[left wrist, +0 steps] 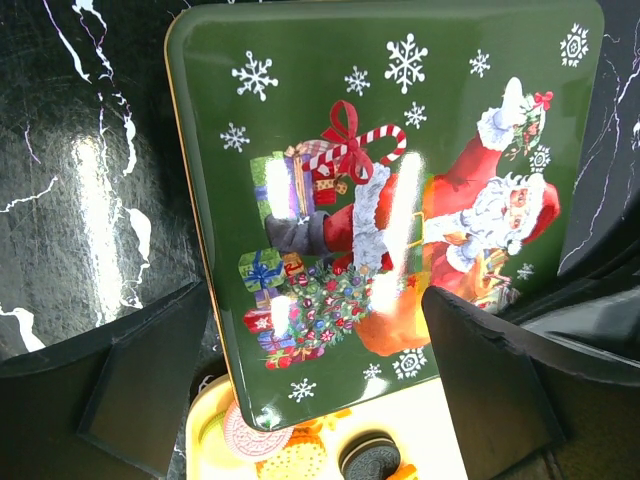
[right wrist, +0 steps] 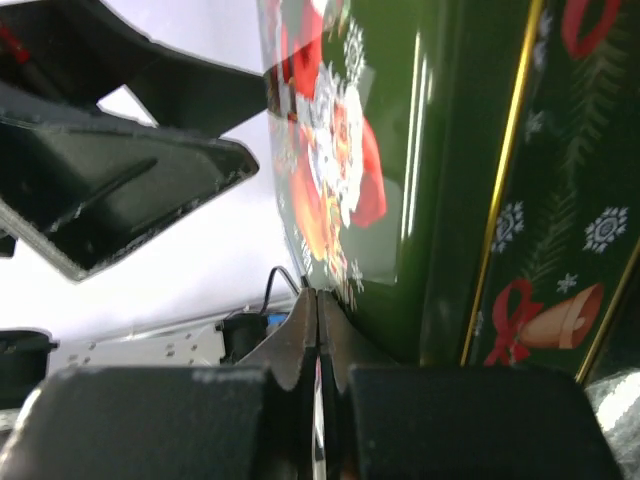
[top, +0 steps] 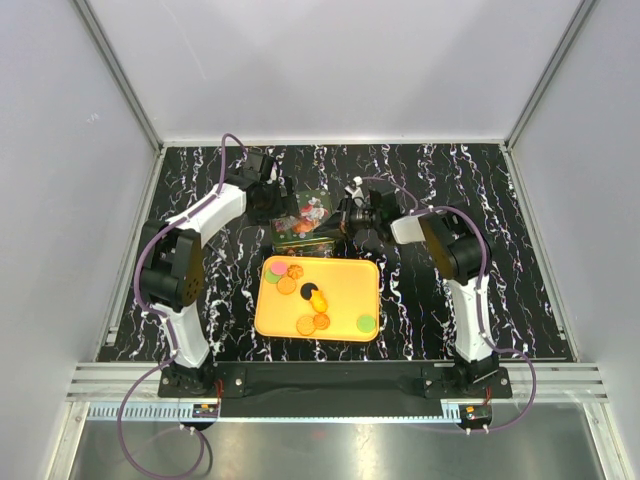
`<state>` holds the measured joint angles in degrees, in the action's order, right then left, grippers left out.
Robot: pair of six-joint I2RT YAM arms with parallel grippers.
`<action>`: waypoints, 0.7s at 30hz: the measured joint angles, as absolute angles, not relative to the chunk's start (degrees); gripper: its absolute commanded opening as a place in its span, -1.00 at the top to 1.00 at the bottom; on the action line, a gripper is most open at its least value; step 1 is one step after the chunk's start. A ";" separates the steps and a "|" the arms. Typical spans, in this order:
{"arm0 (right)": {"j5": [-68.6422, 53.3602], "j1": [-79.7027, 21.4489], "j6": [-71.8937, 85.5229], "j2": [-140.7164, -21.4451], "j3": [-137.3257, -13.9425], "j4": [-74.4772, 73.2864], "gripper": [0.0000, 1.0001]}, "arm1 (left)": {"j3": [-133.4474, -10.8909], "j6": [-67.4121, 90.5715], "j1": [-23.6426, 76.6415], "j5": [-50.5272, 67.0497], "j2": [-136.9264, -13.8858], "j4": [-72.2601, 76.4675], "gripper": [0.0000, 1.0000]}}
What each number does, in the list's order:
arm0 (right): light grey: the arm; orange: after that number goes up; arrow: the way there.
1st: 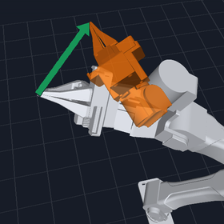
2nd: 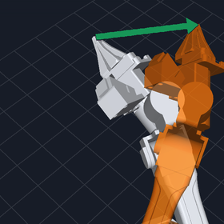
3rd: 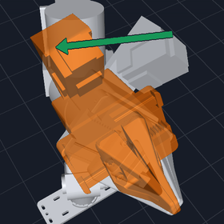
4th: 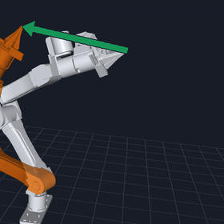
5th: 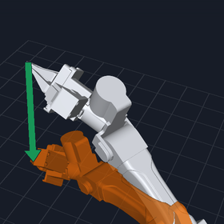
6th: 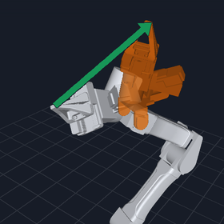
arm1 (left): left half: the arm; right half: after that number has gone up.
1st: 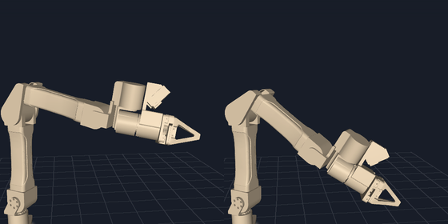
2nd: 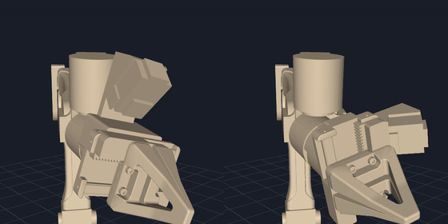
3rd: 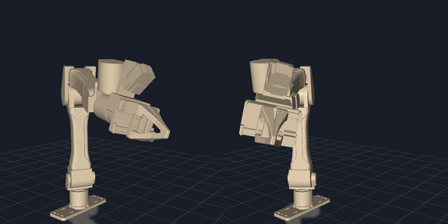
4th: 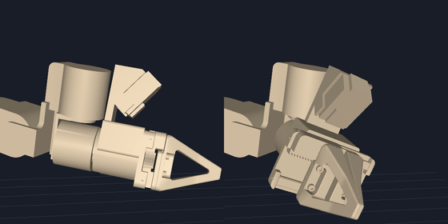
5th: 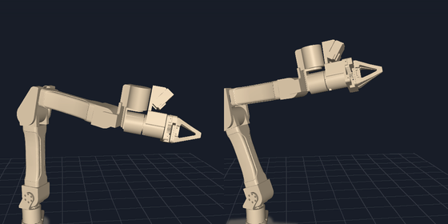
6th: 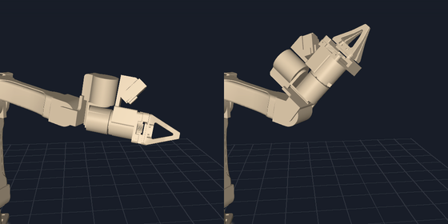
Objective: Pack the cookies
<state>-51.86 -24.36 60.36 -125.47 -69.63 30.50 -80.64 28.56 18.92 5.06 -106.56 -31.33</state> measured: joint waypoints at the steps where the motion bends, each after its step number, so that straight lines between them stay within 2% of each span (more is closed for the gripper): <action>1: -52.60 -24.32 61.43 -126.19 -68.88 31.92 1.00 | -80.64 28.56 18.92 5.06 -106.56 -31.35 -0.88; 8: -53.01 -24.21 61.28 -126.06 -68.27 34.22 1.00 | -80.64 28.53 18.92 5.08 -106.56 -31.48 -0.88; 15: -51.46 -23.99 58.85 -124.07 -68.36 29.61 1.00 | -80.64 28.53 18.92 5.08 -106.56 -31.64 -0.88; 21: -50.92 -23.94 57.39 -123.13 -68.45 27.70 1.00 | -80.49 28.56 18.44 5.41 -106.21 -31.64 -0.81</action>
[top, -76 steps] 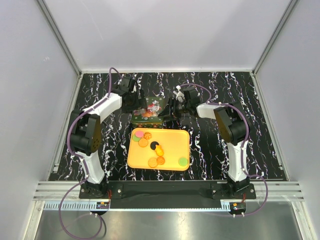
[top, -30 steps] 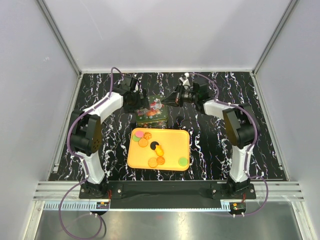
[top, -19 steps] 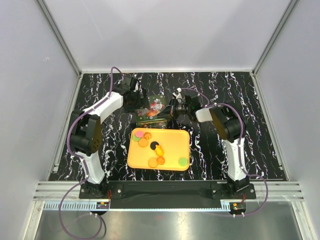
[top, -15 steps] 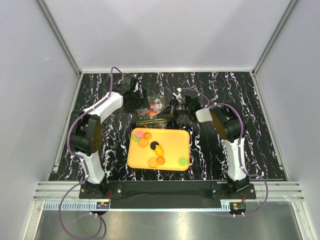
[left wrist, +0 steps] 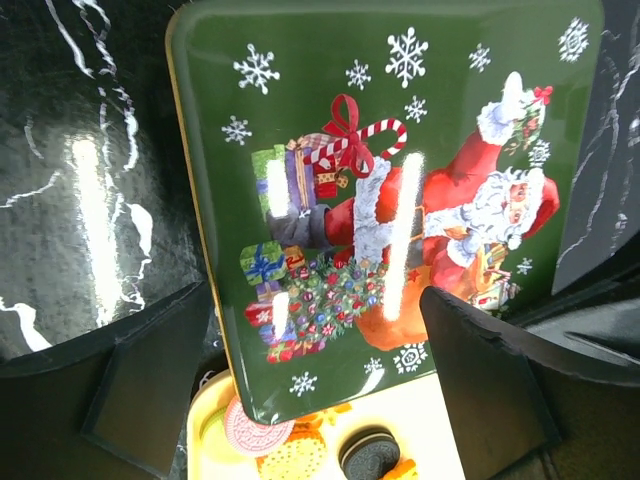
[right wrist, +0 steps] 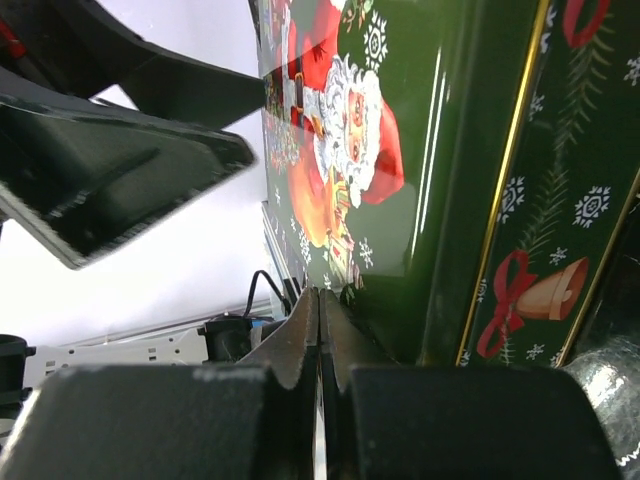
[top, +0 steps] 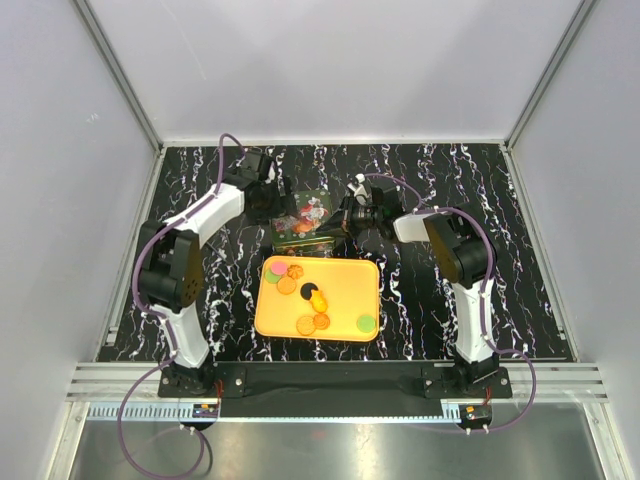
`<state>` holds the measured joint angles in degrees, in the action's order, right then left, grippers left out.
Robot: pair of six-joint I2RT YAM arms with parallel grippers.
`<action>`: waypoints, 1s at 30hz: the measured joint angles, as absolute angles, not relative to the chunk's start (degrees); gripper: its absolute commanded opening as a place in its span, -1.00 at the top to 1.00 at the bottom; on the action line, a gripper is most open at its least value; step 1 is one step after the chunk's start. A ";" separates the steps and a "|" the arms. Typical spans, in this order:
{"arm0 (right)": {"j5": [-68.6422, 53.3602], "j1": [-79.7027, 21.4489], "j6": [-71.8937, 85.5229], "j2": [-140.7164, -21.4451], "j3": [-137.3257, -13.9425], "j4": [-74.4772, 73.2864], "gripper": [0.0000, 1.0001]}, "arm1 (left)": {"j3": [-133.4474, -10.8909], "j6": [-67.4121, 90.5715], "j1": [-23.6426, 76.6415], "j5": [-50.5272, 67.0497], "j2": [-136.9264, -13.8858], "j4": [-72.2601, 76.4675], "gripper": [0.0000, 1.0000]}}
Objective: Pack the cookies
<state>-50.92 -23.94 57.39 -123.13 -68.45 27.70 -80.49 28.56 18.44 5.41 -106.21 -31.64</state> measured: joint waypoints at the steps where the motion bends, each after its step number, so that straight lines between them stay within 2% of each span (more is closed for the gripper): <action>1: -50.89 -23.94 57.41 -123.13 -68.45 27.64 1.00 | -80.47 28.53 18.13 5.65 -105.82 -31.68 -0.68; 3: -50.89 -23.94 57.43 -123.17 -68.45 27.81 1.00 | -80.47 28.60 17.23 5.89 -104.64 -31.79 -0.51; 4: -50.89 -23.94 57.45 -123.22 -68.45 27.92 1.00 | -80.47 28.62 16.49 6.11 -103.72 -31.88 -0.28; 7: -50.89 -23.94 57.47 -123.59 -68.45 28.34 1.00 | -80.05 28.60 14.74 7.35 -100.75 -31.24 0.06; 8: -50.92 -23.94 57.65 -123.74 -68.45 28.45 1.00 | -78.87 28.73 14.17 8.14 -99.24 -29.74 0.26; 10: -50.92 -23.94 57.69 -123.74 -68.45 28.58 1.00 | -75.24 29.69 13.41 11.33 -95.92 -26.33 0.48; 11: -50.92 -23.94 57.69 -123.74 -68.45 28.62 1.00 | -72.79 30.48 13.23 13.28 -94.39 -24.01 0.64; 12: -50.92 -23.90 57.69 -123.74 -68.45 28.62 1.00 | -70.48 31.05 13.04 14.92 -93.21 -21.45 0.71; 15: -50.92 -23.90 57.67 -123.76 -68.55 28.51 1.00 | -61.78 36.01 12.16 23.55 -91.68 -11.51 0.81; 20: -50.92 -23.88 57.63 -123.81 -68.58 28.42 1.00 | -52.10 43.70 11.66 32.08 -96.53 1.28 0.84; 30: -51.27 -23.83 57.67 -124.29 -68.82 28.88 1.00 | -49.63 49.10 11.49 36.93 -100.64 13.69 0.85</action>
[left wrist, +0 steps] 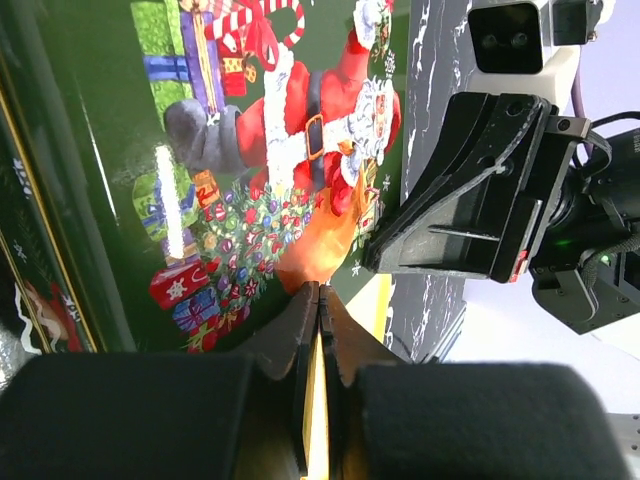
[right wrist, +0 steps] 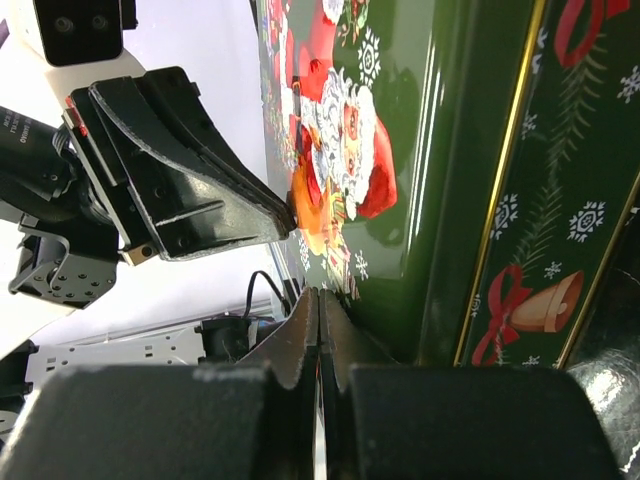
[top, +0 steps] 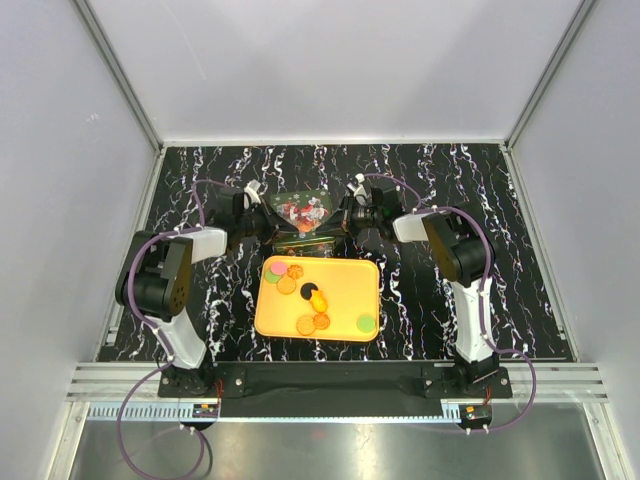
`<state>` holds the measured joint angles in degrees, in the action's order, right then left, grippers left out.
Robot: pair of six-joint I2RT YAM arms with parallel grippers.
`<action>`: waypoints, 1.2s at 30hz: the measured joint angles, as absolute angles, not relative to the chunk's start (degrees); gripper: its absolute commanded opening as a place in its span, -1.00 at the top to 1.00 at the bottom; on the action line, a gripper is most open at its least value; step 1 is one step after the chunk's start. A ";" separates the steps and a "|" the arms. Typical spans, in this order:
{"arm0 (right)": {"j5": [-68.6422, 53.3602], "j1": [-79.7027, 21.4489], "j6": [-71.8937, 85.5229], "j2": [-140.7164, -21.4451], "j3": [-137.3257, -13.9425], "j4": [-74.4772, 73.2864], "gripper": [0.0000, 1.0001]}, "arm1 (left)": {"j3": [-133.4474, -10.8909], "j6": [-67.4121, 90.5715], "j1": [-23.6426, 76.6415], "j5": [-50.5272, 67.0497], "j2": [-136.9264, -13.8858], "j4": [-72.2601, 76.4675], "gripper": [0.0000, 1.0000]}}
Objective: Pack the cookies
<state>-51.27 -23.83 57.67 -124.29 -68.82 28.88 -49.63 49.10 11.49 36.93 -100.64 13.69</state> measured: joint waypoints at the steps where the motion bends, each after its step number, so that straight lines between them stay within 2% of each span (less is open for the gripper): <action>1: -51.29 -23.83 57.65 -124.31 -68.88 28.86 1.00 | -49.45 49.25 11.40 37.04 -100.60 14.13 0.87; 3: -51.44 -23.81 57.65 -124.46 -69.10 28.82 1.00 | -48.88 49.82 11.22 37.45 -100.47 15.51 1.00; 8: -51.59 -23.73 57.58 -124.79 -69.84 28.53 1.00 | -45.17 54.15 9.76 40.60 -99.81 23.81 1.00; 12: -51.62 -23.57 57.54 -124.88 -69.97 28.36 1.00 | -42.04 61.91 9.04 44.03 -100.82 38.61 1.00; 16: -51.66 -23.53 57.34 -124.90 -70.08 28.18 1.00 | -39.77 73.28 8.88 47.44 -109.65 60.47 1.00; 19: -51.64 -23.51 57.19 -124.99 -70.08 28.10 1.00 | -39.44 83.57 8.51 49.69 -119.85 70.17 1.00; 23: -51.96 -23.46 57.17 -125.23 -70.13 28.14 1.00 | -38.37 87.15 7.55 50.30 -122.69 78.17 1.00; 28: -52.05 -23.44 57.01 -125.23 -70.13 28.14 1.00 | -36.86 86.85 6.92 50.15 -122.15 79.40 1.00; 31: -52.14 -23.42 56.93 -125.23 -70.17 28.12 1.00 | -36.18 83.57 6.90 50.02 -119.11 75.11 1.00; 36: -52.25 -23.40 57.10 -125.34 -70.19 28.73 1.00 | -38.52 70.78 6.98 48.03 -104.77 54.37 0.89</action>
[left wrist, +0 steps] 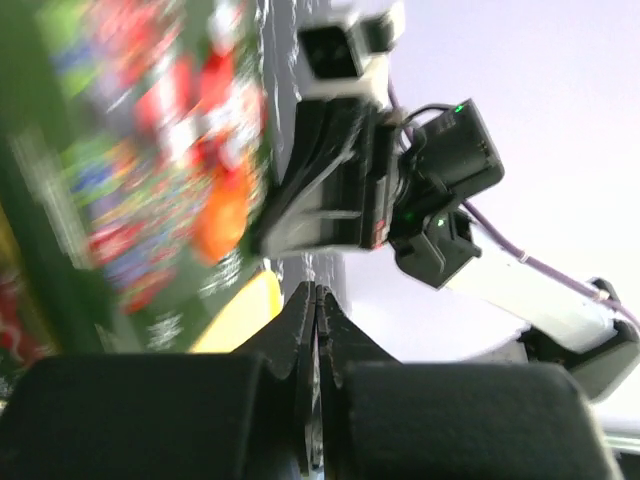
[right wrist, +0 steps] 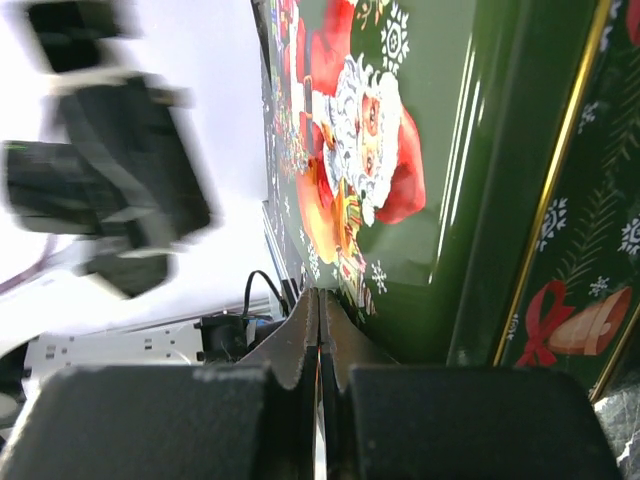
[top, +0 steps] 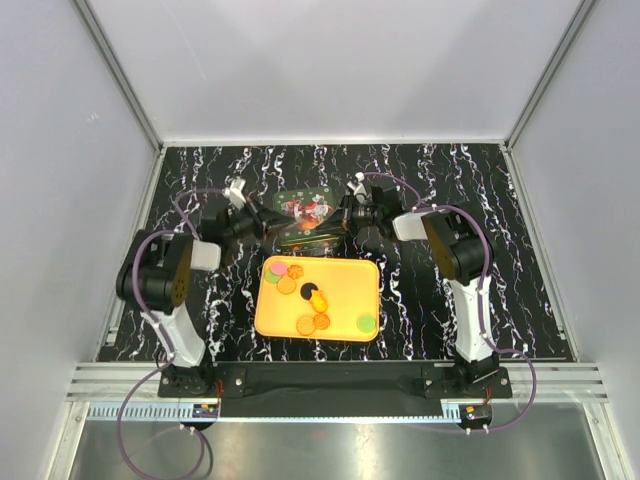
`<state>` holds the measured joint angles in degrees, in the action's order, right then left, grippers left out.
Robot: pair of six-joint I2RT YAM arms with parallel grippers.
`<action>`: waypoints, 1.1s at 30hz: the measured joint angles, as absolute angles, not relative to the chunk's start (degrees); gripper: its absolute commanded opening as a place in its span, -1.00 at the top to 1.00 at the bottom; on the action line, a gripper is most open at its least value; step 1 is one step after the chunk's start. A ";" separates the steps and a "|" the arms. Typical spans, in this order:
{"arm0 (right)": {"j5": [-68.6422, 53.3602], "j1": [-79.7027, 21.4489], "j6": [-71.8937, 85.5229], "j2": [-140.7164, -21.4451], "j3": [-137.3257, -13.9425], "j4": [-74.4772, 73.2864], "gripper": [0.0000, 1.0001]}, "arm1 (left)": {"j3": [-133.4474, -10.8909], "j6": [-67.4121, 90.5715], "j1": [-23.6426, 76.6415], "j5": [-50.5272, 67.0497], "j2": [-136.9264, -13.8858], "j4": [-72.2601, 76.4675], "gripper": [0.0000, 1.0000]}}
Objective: Pack the cookies
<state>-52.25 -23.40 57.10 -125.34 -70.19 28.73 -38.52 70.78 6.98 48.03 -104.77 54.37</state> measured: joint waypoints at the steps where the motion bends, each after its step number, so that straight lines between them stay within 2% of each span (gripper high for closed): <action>1: -52.23 -23.40 57.23 -125.38 -70.19 28.99 1.00 | -39.81 68.53 6.98 47.40 -102.37 50.43 0.86; 4: -52.27 -23.40 58.08 -125.45 -70.19 29.74 1.00 | -45.10 60.01 7.01 44.49 -95.22 37.19 0.69; 6: -52.05 -23.35 57.95 -125.29 -70.19 29.56 0.99 | -48.34 55.13 7.01 42.15 -92.16 29.28 0.42; 7: -51.79 -23.35 57.14 -124.97 -70.19 28.29 0.79 | -49.71 52.95 7.01 40.86 -90.80 25.17 0.12; 8: -51.03 -23.33 56.18 -124.18 -70.22 26.24 0.61 | -50.78 50.89 7.01 39.55 -89.69 21.28 0.00; 10: -48.62 -23.29 53.08 -121.05 -70.37 20.58 0.02 | -52.53 46.81 7.14 36.05 -86.72 12.47 -0.41; 12: -45.63 -23.24 49.82 -116.86 -70.98 15.42 -0.32 | -54.43 43.18 7.29 32.10 -83.46 3.33 -0.59; 13: -44.05 -23.16 48.07 -114.13 -71.53 12.80 -0.99 | -55.42 41.56 7.44 30.22 -81.60 -0.58 -0.98; 22: -29.08 -21.39 37.06 -90.11 -75.31 -2.15 -0.99 | -60.60 29.71 8.78 16.23 -64.49 -22.39 -0.98; 27: -18.17 -21.37 33.67 -80.29 -70.13 -8.32 -0.99 | -58.89 25.96 8.86 13.15 -57.19 -27.03 -0.98; 33: -7.90 -21.37 31.24 -73.67 -63.96 -15.46 -1.00 | -55.53 24.05 8.86 13.21 -54.65 -28.25 -0.98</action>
<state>-7.90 -21.37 31.24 -73.67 -63.96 -15.46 -55.53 24.05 8.86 13.21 -54.65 -28.25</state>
